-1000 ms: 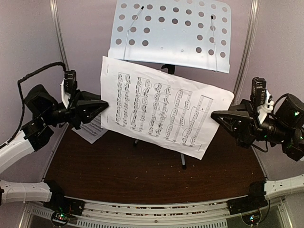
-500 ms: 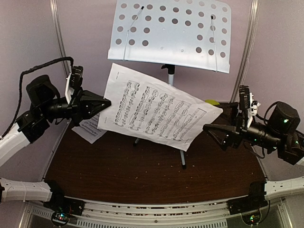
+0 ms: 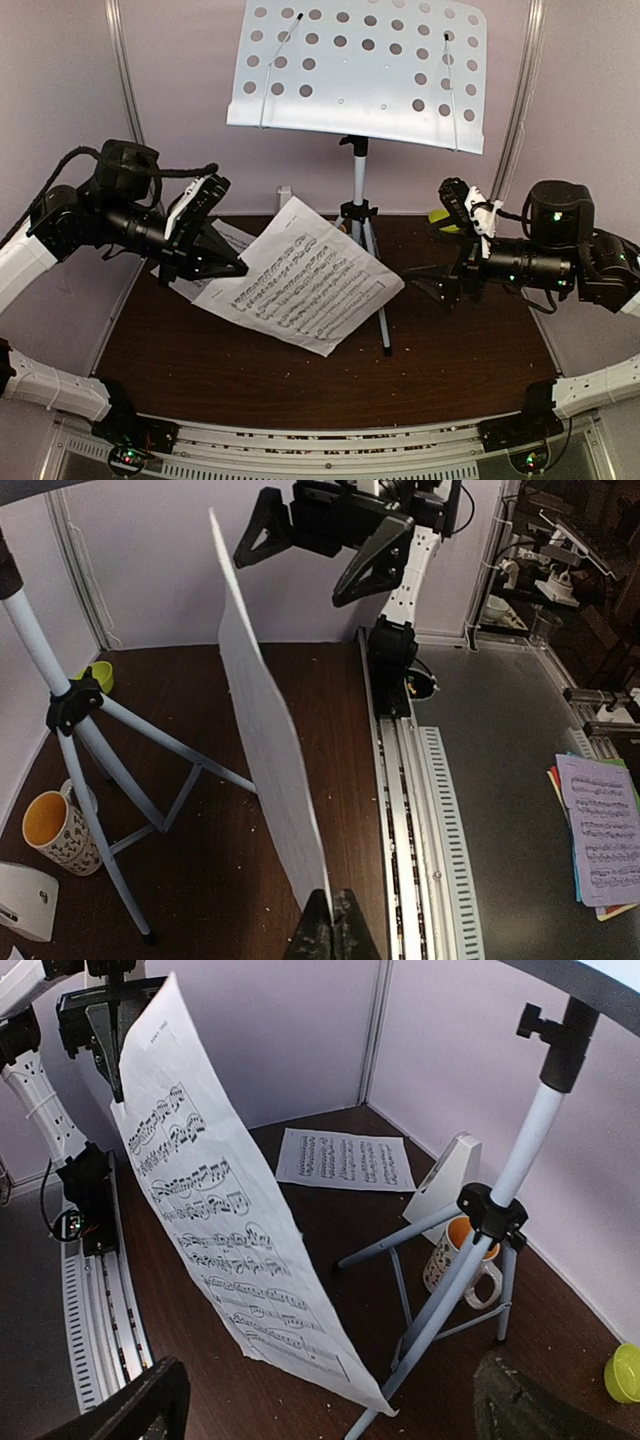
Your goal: Set up the instrument practice props
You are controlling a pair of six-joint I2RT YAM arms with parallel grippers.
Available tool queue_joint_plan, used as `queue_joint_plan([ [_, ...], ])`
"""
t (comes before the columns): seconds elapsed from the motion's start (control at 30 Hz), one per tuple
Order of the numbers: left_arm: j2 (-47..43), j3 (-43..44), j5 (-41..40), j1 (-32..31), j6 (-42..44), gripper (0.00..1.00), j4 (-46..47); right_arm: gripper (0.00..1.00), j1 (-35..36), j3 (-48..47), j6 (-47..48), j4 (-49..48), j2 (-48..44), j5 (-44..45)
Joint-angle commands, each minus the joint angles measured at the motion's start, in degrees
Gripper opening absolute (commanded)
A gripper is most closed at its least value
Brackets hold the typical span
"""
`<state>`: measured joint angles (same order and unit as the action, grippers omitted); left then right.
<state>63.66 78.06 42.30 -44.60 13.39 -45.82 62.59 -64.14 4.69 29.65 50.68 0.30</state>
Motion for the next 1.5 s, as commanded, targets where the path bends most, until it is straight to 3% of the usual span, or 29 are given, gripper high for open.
queue_joint_plan([
  [0.0,3.3,5.4,-3.2,-3.5,5.6,0.00,-8.9,1.00,0.1,-4.7,1.7,1.0,5.4,-7.5],
  [0.23,7.4,11.3,-3.4,-7.1,9.5,0.00,-14.3,0.99,1.4,-6.9,4.5,1.2,10.8,-13.4],
  [0.37,8.2,12.6,-3.7,-7.2,10.3,0.00,-14.9,0.88,2.9,-5.5,5.1,2.0,11.9,-15.7],
  [0.43,8.5,13.3,-3.7,-7.2,10.3,0.00,-14.9,0.80,3.6,-4.8,4.9,2.4,11.9,-15.4],
  [0.47,9.0,13.9,-3.8,-7.2,10.3,0.00,-14.9,0.69,4.4,-4.0,4.3,1.8,11.7,-14.3],
  [0.53,9.6,14.6,-4.2,-7.2,10.1,0.00,-14.9,0.60,5.1,-3.7,3.6,1.1,11.8,-13.7],
  [0.73,9.5,15.5,-5.3,-7.1,8.9,0.00,-13.4,0.42,6.6,-3.7,3.2,2.2,13.3,-11.6],
  [0.83,9.2,15.5,-5.7,-6.9,8.6,0.00,-13.0,0.29,7.0,-3.3,3.3,2.7,13.4,-10.3],
  [0.93,9.0,15.6,-6.3,-6.0,8.0,0.00,-12.1,0.22,7.1,-4.2,3.1,2.8,13.5,-9.7],
  [1.07,8.4,15.1,-7.6,-5.6,6.9,0.00,-9.7,0.00,7.2,-5.7,2.6,2.5,13.4,-8.2],
  [1.1,8.1,15.0,-8.0,-5.6,6.4,0.00,-8.8,0.00,7.2,-5.8,2.2,2.3,13.1,-7.9],
  [1.17,6.9,13.8,-10.5,-5.5,5.2,0.11,-6.2,0.00,7.2,-5.8,1.8,1.7,12.4,-7.8],
  [1.33,-0.8,7.1,-20.4,-2.8,0.2,0.54,5.7,0.00,7.0,-7.4,1.3,1.9,10.8,-9.6],
  [1.47,-6.6,3.9,-22.8,3.0,-5.6,0.62,14.2,0.00,6.3,-11.1,1.6,2.9,9.9,-11.6],
])
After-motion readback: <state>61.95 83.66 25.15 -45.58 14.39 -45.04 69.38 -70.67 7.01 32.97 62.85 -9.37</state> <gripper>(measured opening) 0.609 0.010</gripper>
